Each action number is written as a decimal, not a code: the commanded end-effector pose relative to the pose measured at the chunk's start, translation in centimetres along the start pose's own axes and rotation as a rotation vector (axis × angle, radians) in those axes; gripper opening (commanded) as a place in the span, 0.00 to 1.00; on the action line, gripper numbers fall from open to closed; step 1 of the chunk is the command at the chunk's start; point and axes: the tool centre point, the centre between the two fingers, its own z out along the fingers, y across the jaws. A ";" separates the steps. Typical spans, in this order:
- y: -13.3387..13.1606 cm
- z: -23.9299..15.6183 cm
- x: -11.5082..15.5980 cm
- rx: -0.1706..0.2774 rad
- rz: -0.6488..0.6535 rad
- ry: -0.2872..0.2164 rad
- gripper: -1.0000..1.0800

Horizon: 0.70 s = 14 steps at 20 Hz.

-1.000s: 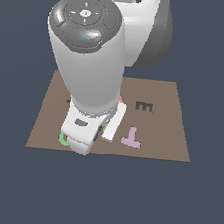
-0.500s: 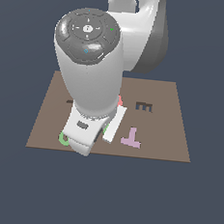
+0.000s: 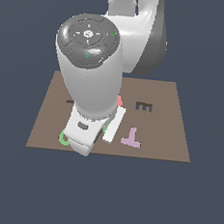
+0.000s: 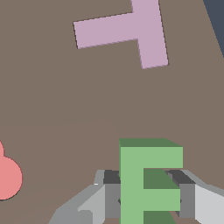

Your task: Insert a designated object into the corresponding slot on a board.

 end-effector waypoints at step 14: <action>-2.1 -0.2 1.9 0.000 -0.038 0.000 0.00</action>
